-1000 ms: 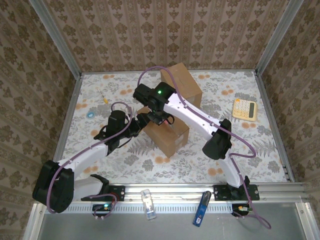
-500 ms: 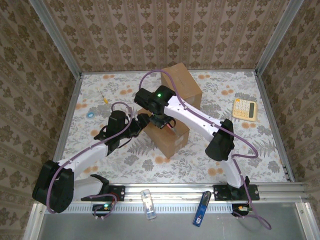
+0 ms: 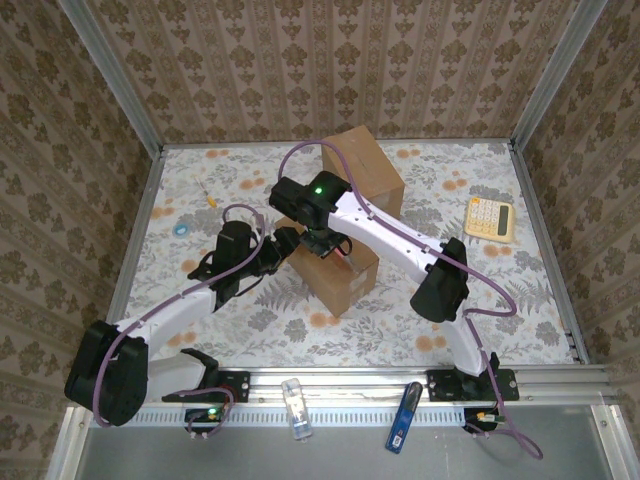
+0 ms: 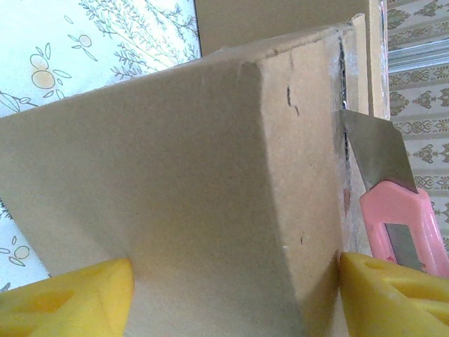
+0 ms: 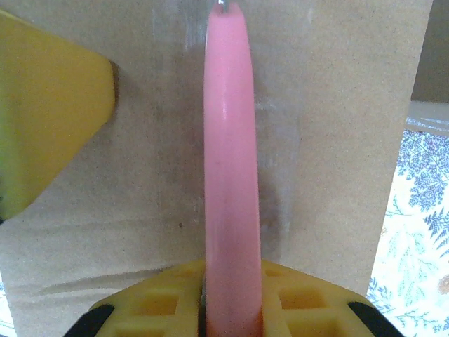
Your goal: Unpack the express box
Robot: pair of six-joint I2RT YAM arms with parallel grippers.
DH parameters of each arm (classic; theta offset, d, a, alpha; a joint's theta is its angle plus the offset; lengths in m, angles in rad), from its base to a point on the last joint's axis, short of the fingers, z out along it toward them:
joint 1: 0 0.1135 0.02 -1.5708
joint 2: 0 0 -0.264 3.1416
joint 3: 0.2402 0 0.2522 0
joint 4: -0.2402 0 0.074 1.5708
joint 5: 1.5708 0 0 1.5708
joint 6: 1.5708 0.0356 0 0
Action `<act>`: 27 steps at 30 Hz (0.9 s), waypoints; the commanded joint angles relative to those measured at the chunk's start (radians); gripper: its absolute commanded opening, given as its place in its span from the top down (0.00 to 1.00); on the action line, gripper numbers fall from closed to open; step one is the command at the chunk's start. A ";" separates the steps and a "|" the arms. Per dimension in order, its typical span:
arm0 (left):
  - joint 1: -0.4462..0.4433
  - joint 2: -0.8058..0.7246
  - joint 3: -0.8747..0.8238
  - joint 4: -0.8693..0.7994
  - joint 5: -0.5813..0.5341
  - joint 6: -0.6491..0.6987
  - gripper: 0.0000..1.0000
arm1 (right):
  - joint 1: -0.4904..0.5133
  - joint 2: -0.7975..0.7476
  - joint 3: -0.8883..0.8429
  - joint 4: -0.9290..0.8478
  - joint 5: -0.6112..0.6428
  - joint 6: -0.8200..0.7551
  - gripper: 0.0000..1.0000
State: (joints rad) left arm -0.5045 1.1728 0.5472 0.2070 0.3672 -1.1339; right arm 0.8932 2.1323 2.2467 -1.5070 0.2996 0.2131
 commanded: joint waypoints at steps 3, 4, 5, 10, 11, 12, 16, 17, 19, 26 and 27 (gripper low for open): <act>-0.002 0.006 -0.020 -0.060 -0.014 -0.009 0.25 | 0.004 -0.029 -0.023 -0.127 -0.005 0.007 1.00; -0.001 0.007 -0.021 -0.059 -0.014 -0.009 0.25 | 0.004 -0.032 -0.027 -0.129 -0.005 0.009 1.00; 0.000 0.007 -0.021 -0.060 -0.014 -0.009 0.25 | 0.003 -0.036 -0.033 -0.132 -0.005 0.010 1.00; 0.003 0.008 -0.026 -0.055 -0.014 -0.009 0.25 | 0.004 -0.065 -0.091 -0.129 -0.009 0.027 1.00; 0.004 0.008 -0.027 -0.054 -0.014 -0.009 0.25 | 0.004 -0.071 -0.104 -0.126 -0.012 0.030 1.00; 0.004 0.010 -0.027 -0.051 -0.013 -0.009 0.25 | 0.003 -0.077 -0.116 -0.124 -0.014 0.034 1.00; 0.007 0.014 -0.029 -0.048 -0.010 -0.008 0.25 | 0.005 -0.102 -0.161 -0.115 -0.022 0.050 1.00; 0.009 0.015 -0.029 -0.047 -0.010 -0.009 0.25 | 0.004 -0.110 -0.172 -0.113 -0.025 0.055 1.00; 0.010 0.018 -0.030 -0.045 -0.010 -0.009 0.25 | 0.008 -0.123 -0.191 -0.110 -0.031 0.065 1.00; 0.011 0.035 -0.032 -0.029 -0.011 -0.012 0.25 | 0.032 -0.152 -0.223 -0.101 -0.060 0.102 1.00; 0.011 0.038 -0.033 -0.023 -0.011 -0.013 0.25 | 0.035 -0.153 -0.223 -0.097 -0.063 0.106 1.00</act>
State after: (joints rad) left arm -0.5034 1.1854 0.5426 0.2260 0.3820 -1.1339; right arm 0.9169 1.9968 2.0495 -1.5139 0.2760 0.2775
